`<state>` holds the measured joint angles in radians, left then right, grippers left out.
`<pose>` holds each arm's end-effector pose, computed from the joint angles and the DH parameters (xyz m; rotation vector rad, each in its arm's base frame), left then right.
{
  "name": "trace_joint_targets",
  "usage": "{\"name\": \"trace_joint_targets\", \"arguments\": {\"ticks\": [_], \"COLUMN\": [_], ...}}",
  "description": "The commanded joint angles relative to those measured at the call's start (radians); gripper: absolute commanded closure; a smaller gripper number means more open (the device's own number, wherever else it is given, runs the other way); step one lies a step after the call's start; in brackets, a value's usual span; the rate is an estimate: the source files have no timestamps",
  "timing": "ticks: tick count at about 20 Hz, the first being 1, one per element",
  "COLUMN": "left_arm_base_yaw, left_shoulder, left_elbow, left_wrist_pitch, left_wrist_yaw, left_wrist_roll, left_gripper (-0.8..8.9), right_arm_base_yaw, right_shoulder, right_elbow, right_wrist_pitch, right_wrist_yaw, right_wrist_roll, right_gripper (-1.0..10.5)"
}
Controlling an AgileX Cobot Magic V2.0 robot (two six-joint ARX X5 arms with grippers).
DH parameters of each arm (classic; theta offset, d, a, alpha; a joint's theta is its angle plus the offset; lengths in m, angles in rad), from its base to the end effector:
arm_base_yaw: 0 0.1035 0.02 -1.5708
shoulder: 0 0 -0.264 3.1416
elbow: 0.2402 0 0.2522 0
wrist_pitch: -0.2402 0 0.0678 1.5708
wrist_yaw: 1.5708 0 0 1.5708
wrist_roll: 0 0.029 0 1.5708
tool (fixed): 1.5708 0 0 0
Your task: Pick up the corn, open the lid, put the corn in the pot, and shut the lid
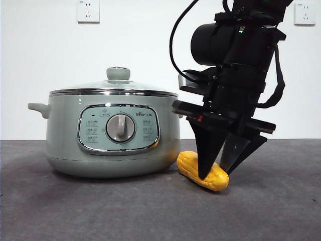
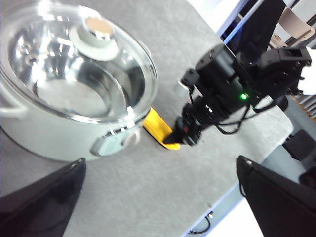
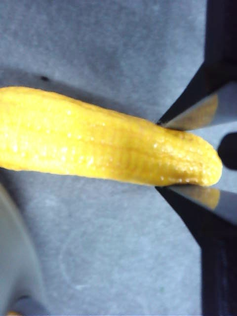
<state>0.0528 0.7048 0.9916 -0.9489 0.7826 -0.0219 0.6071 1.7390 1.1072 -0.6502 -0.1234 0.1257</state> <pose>0.1075 -0.0148 0.3471 -0.2947 0.6264 -0.6960 0.2647 0.1882 0.1749 -0.2091 1.3026 0.5434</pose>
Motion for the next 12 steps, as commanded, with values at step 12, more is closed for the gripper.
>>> {"name": "trace_joint_targets", "arguments": {"ticks": [12], "left_arm_base_yaw": [-0.241], "left_shoulder": [0.286], "left_elbow": [0.0], "left_wrist_pitch": [0.459], "left_wrist_yaw": [-0.235], "left_wrist_roll": [0.02], "left_gripper": [2.51], "right_arm_base_yaw": [0.0], "right_shoulder": [-0.691], "right_elbow": [0.003], "right_wrist_pitch": [-0.238], "right_wrist_yaw": [0.075], "right_wrist_roll": [-0.047], "right_gripper": [9.6]}}
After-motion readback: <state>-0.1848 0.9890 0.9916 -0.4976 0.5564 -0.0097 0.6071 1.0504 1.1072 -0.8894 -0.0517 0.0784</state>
